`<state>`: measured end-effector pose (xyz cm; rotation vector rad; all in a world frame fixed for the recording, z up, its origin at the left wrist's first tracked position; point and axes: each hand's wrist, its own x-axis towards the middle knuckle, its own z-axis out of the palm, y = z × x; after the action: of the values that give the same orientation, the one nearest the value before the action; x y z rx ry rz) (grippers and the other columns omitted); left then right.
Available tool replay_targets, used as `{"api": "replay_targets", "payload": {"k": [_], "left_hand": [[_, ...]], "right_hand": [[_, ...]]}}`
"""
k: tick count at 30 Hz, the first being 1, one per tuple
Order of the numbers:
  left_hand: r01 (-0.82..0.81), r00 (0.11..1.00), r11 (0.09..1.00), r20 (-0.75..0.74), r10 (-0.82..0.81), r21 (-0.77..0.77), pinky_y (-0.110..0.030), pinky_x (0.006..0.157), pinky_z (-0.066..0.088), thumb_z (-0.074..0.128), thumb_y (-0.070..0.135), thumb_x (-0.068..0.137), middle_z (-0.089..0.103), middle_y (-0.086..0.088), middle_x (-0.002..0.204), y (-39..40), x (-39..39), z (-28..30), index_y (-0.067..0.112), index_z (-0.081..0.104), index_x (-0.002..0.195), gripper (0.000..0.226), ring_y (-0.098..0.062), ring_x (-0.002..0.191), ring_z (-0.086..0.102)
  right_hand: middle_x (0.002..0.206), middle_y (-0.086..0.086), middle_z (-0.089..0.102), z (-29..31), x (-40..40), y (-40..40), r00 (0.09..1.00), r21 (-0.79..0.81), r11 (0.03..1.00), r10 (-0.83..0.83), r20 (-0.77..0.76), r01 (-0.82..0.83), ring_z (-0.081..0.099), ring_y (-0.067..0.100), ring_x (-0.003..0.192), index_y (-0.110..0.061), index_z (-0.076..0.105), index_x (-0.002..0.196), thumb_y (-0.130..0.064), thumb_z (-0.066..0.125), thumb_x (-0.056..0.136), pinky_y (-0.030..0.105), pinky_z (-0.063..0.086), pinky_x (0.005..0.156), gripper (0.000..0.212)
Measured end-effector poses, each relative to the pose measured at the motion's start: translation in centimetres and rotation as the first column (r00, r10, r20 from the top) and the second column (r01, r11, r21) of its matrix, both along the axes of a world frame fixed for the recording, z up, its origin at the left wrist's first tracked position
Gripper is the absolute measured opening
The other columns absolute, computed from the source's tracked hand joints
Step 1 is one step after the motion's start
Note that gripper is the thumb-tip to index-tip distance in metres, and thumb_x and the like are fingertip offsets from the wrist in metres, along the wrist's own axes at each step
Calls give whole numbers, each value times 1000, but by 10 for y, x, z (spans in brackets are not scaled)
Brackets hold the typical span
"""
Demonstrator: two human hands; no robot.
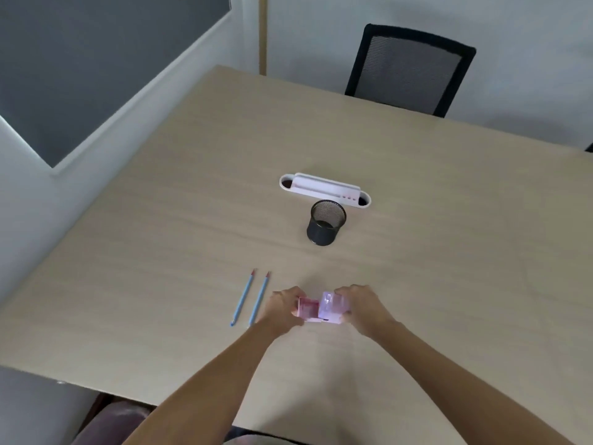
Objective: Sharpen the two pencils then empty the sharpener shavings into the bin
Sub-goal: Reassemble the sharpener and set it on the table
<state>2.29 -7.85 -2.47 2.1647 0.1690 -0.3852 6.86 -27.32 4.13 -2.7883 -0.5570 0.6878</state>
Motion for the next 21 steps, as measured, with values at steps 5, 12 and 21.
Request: {"api": "replay_targets", "payload": {"k": [5,12,21], "left_hand": [[5,1000,1000,14,-5,-29,-27,67,51,79,6,58,71,-6,84,-11,6,1,19,65,99,46,-20,76,63],[-34,999,989,19,37,-141,-26,67,54,78,1,56,73,-4,85,-37,7,-3,12,66,96,43,-18,74,67],[56,990,995,-126,-66,-77,-28,65,53,72,-8,68,55,-6,119,-24,11,17,18,35,136,82,-17,82,57]], "right_hand": [[73,2,55,5,-1,1,1000,6,1000,-13,21,13,45,22,66,-23,59,80,-9,63,67,19,27,49,19],[92,10,67,1,-2,1,997,-50,998,28,73,-25,60,30,82,-15,64,99,-13,62,76,31,44,70,23],[84,5,62,3,-4,0,1000,-32,999,3,9,-2,55,27,77,-15,62,94,-10,63,72,26,35,63,23]]}}
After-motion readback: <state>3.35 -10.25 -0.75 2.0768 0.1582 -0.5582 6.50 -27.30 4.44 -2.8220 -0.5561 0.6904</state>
